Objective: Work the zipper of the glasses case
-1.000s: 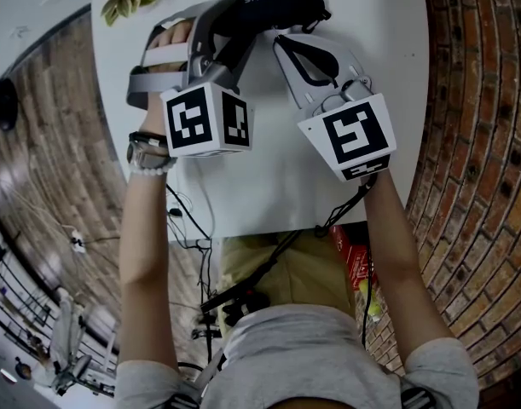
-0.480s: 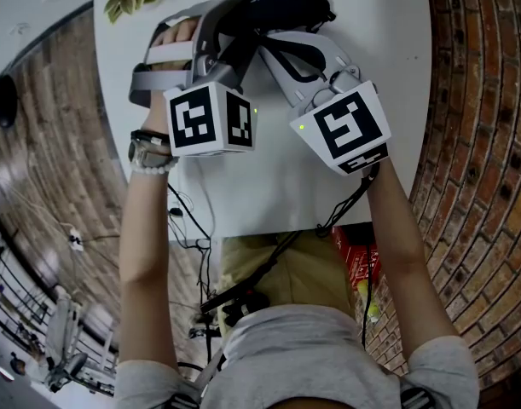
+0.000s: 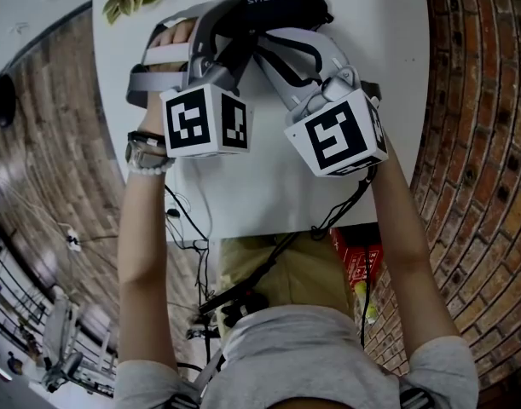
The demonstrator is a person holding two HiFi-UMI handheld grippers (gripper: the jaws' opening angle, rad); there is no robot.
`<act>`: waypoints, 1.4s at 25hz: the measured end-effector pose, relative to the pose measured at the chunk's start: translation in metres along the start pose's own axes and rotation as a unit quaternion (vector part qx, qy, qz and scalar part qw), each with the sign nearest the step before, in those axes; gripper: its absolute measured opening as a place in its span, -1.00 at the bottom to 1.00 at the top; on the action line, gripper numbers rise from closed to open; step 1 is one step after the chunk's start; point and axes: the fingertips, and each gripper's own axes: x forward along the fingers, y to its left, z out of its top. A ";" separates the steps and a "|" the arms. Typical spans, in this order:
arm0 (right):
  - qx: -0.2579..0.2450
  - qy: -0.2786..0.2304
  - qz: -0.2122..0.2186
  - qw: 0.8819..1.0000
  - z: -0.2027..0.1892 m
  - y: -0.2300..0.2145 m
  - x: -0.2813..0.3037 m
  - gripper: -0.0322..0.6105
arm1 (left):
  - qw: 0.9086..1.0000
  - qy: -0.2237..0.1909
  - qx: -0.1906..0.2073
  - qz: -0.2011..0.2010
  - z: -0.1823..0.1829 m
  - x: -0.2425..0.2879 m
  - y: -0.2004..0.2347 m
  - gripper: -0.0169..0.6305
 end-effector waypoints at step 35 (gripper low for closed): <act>-0.316 0.083 -0.039 0.944 -0.020 -0.040 0.011 -0.10 | 0.999 0.002 -0.043 0.015 0.000 0.002 -0.003 -0.02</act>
